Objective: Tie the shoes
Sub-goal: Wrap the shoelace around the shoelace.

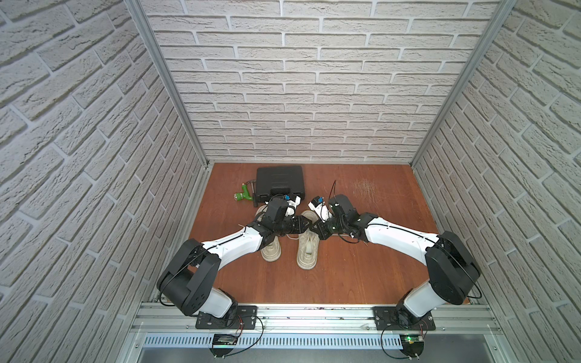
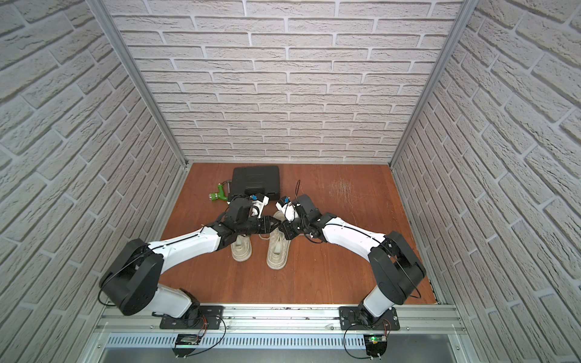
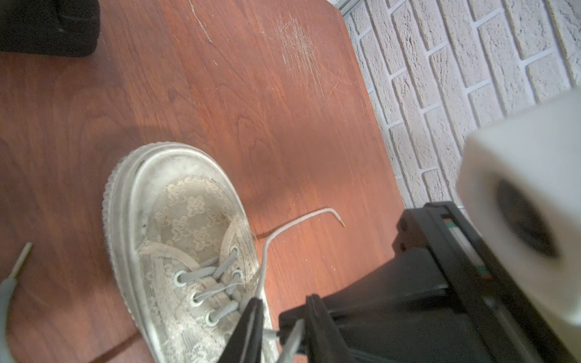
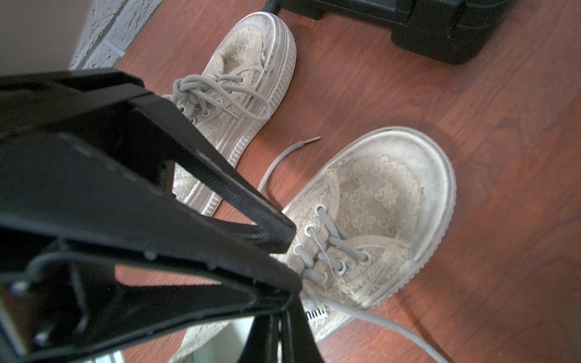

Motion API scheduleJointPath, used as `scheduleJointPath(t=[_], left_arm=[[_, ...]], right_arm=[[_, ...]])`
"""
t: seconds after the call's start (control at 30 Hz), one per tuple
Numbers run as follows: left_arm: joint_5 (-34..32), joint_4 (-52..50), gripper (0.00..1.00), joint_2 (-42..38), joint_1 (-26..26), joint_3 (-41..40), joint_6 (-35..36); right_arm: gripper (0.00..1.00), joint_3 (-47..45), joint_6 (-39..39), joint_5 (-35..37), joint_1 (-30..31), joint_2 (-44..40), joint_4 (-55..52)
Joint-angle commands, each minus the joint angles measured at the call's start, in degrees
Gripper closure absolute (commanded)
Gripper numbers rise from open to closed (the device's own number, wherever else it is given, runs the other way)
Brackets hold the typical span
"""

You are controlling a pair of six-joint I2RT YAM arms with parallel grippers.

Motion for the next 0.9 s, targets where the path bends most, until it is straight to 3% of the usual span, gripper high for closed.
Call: scheduleJointPath(t=[0.0,0.33,0.43,0.6,0.87], left_arm=[[-0.84,3.09,0.74,0.59,-0.64,-0.94,-0.52],[-0.3,4.99,0.91,2.59,-1.12,0.01,-0.83],[-0.44,5.34,1.0,2.68,-1.11,-0.28,-0.71],[-1.0,5.96,1.0,2.59,-1.08,-0.93,-0.23],[-1.46,6.4,1.0,2.37,-0.75,-1.56,0.13]], right_arm=[[0.97,-0.48,0.94,-0.59,-0.24,-1.09,3.52],[0.89,0.4,-1.37,-1.28,-0.31,-1.66,-0.9],[0.77,0.51,-1.92,0.83,-0.73,-3.69,-5.52],[0.5,-1.1,-0.96,8.54,-3.3,-11.16,-15.93],[0.4,-1.01,4.21,22.58,-11.76,-15.03,-29.89]])
